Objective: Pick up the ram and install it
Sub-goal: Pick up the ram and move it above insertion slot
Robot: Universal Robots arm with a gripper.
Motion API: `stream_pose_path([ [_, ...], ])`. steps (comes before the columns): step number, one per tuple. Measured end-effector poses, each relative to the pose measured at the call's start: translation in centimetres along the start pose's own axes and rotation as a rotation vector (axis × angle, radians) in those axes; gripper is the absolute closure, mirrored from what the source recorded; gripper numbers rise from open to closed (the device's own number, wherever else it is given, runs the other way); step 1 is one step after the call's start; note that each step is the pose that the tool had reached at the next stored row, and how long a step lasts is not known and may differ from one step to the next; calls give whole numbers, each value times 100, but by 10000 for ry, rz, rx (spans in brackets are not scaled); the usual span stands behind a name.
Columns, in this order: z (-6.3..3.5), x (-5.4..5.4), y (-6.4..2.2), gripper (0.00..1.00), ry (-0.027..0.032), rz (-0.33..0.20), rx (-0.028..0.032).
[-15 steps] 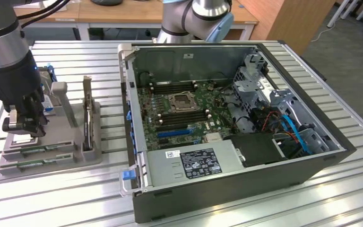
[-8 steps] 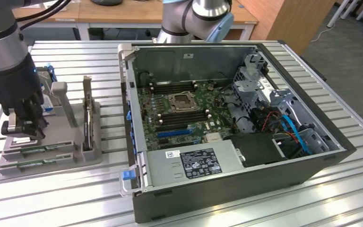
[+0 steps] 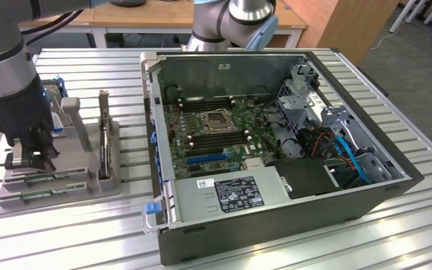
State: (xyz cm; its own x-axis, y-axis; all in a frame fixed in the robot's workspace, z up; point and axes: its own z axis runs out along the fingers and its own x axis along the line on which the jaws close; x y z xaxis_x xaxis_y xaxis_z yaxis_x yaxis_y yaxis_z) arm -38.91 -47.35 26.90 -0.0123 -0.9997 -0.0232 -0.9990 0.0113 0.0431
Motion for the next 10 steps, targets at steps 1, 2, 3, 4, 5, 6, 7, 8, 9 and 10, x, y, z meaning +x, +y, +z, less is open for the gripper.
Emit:
stream_pose_path([
  [1, 18, 4, -1, 64, 0, 1, 0],
  [2, 36, 8, -1, 64, -1, 1, 1],
  [3, 54, 12, -2, 64, 0, 0, 0],
  [4, 73, 15, -3, 64, 0, 0, 0],
  [5, 91, 18, -4, 64, 0, 0, 0],
  [6, 109, 21, -5, 64, 0, 1, 0],
  [7, 127, 23, -5, 64, 0, 1, 0],
  [8, 145, 25, -6, 64, -1, 1, 0],
  [9, 164, 28, -7, 64, -1, 0, 1],
  [10, 181, 30, -8, 64, 0, 0, 0],
])
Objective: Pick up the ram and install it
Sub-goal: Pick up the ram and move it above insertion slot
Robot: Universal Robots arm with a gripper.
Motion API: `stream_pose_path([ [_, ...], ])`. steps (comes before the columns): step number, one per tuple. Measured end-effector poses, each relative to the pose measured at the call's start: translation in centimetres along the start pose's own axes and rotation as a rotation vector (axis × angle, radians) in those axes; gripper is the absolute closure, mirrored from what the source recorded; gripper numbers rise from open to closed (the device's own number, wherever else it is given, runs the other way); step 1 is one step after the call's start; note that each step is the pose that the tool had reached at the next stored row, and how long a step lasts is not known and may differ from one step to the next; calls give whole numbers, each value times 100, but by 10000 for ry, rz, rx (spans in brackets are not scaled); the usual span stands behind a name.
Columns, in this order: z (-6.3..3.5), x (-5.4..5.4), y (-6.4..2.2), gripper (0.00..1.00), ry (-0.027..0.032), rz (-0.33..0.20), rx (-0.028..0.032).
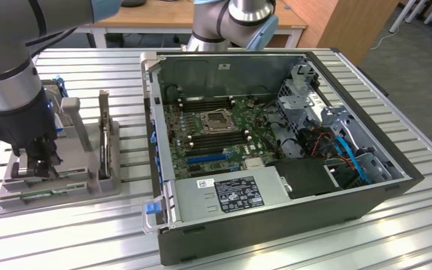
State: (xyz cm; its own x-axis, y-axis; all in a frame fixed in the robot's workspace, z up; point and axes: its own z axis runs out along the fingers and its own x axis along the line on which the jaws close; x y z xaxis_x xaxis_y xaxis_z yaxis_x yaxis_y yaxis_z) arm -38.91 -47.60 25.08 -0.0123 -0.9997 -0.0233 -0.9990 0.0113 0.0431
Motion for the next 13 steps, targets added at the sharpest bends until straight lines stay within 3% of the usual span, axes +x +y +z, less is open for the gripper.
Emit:
stream_pose_path([
  [9, 158, 14, -6, 64, 0, 0, -1],
  [13, 159, 16, -7, 64, 1, 0, -3],
])
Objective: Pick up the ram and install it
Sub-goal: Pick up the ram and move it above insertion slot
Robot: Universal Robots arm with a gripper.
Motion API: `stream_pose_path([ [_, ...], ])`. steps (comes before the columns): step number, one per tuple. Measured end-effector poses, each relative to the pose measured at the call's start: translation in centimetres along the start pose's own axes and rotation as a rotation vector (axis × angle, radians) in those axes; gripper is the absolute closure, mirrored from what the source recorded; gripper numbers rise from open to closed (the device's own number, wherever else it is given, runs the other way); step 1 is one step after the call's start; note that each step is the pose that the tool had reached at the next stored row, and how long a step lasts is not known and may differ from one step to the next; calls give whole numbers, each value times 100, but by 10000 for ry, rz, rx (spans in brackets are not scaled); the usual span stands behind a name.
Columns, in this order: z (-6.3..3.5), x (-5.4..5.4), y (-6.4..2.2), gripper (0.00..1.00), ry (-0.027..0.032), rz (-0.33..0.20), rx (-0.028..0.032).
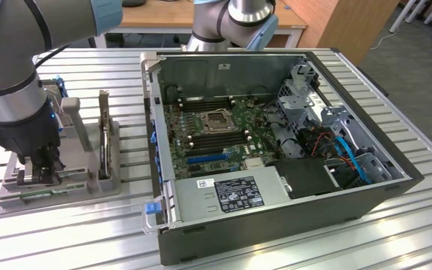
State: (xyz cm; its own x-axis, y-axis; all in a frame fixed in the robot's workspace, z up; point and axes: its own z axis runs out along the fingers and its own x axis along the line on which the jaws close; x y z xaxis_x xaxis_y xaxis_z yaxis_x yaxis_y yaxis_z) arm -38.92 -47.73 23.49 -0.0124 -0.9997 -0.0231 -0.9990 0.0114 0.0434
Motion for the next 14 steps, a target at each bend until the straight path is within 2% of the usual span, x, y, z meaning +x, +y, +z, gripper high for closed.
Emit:
stream_pose_path([
  [4, 32, 56, -2, 64, -1, 0, 0],
  [14, 200, 63, -9, 64, -1, -1, 2],
])
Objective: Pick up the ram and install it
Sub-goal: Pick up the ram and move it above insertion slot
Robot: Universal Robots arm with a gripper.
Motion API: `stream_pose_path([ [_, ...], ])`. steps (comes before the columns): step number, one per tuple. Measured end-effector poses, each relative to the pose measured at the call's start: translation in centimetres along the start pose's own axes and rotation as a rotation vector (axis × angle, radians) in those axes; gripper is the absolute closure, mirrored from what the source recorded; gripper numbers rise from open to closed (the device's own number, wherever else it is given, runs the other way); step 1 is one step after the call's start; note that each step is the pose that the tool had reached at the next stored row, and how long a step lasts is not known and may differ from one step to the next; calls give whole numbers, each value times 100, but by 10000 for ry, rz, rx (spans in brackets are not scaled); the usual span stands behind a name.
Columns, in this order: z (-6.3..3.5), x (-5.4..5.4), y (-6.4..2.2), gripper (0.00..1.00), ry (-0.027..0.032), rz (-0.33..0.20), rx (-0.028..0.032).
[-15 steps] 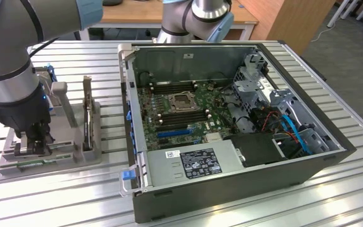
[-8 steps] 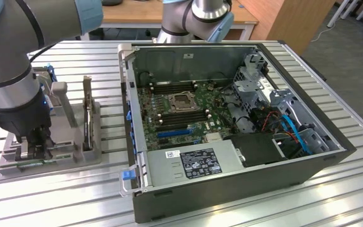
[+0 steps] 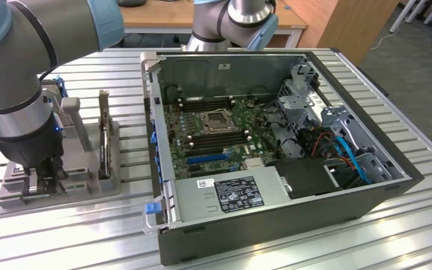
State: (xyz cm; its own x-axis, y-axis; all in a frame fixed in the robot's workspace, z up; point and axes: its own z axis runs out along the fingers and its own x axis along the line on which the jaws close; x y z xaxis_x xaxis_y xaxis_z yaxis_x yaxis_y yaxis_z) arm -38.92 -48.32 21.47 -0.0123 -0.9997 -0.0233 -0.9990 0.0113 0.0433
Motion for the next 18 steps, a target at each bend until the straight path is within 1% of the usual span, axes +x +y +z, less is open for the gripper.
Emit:
stream_pose_path([
  [3, 0, 0, 4, 64, 2, 2, -1],
  [6, 4, 2, 33, 64, 1, 0, -1],
  [13, 112, 4, 39, 64, 0, 0, 0],
  [18, 116, 4, 39, 64, 1, 1, -1],
])
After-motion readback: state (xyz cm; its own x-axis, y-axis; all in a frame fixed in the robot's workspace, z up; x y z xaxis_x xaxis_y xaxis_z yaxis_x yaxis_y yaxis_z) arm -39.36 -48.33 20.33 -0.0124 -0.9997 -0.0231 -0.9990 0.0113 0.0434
